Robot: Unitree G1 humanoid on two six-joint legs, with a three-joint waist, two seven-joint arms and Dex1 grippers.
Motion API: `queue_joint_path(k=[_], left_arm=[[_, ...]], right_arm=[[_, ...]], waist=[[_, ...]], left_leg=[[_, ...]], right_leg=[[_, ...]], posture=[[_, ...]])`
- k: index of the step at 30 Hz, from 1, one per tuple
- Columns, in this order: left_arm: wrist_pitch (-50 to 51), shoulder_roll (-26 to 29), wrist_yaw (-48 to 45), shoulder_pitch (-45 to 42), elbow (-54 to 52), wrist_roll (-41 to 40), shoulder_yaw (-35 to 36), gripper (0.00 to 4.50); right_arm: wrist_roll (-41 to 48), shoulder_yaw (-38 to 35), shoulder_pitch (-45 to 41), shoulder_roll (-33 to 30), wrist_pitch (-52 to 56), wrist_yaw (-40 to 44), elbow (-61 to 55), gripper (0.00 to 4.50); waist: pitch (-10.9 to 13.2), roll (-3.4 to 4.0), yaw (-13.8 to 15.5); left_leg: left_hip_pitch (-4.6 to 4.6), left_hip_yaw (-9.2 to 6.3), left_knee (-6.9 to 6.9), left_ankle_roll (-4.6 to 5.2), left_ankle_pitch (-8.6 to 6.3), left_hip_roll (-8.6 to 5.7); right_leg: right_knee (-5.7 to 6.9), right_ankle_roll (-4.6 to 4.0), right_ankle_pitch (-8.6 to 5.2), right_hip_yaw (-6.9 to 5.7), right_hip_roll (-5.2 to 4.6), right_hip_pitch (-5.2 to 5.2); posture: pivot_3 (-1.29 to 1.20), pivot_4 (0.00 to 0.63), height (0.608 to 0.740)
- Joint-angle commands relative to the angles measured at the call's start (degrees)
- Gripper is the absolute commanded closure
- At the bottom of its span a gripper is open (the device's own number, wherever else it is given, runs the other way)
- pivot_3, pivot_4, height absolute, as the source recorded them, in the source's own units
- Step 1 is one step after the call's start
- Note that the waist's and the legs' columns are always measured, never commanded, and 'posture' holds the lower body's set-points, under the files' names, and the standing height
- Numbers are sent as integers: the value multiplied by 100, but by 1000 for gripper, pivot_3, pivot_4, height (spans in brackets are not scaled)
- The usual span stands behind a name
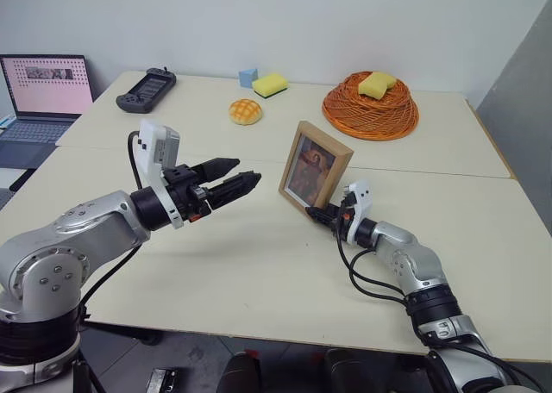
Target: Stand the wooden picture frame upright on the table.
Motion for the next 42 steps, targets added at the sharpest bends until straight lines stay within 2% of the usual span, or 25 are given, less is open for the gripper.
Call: queue_joint_path(k=[1,3,7,12,18,21,24,28,42], left_arm=[[13,371,-324,235,-256,291,21,888],[-75,492,-520,380,-259,514,3,888],[-75,375,-460,241,-62,511,93,888],[-23,459,-533,393,-157,493,240,888],[72,489,-413,428,-280,300,423,888],[104,478,-354,387,-300,255,445,888],[112,487,-327,397,-324,220,467,888],[84,470,-317,350,-260,237,432,888],[2,372,-423,292,-169,343,342,888]], right_arm=[[-73,-85,-17,-85,12,53,10,3011],[-263,237,77,-292,-227,496,-101,3011],[-657,788,122,-549,-662,1128,2,3011],[-825,1014,-17,-577,-1047,1772,445,3011],[-884,796,-658,-335,-1275,1835,1536,3011],[-829,649,-842,-223,-1229,1788,1861,3011],[-764,555,-908,-173,-973,1852,2035,3011],[-443,341,-964,-147,-218,2062,2052,3011],[-525,277,-805,-238,-13,2051,1599,3011]], waist=[[0,0,0],[0,0,0],[-2,-4,21],[-3,-5,-22],[-2,-6,-110],[-2,-6,-164],[-2,-6,-176],[-2,-6,-172],[-2,-6,-143]], left_leg=[[0,0,-2,0,0,0],[0,0,-4,0,0,0],[0,2,-14,0,0,0],[6,5,-42,-1,0,3],[39,7,-50,-1,1,11],[94,9,-55,0,0,10],[95,8,-56,0,0,12],[94,7,-56,0,0,11],[81,8,-64,-1,0,9]], right_leg=[[0,0,0,0,0,0],[-2,0,0,0,0,-1],[-18,0,-1,-3,-1,0],[-37,-1,-1,0,0,1],[-37,-2,0,1,4,25],[-41,1,-2,4,4,74],[-40,5,-5,5,6,73],[-40,1,-2,4,6,74],[-68,0,-1,2,3,74]], posture=[[0,150,740],[0,150,740],[0,150,740],[0,150,740],[0,150,740],[0,150,740],[0,150,740],[0,150,740],[0,150,740]])
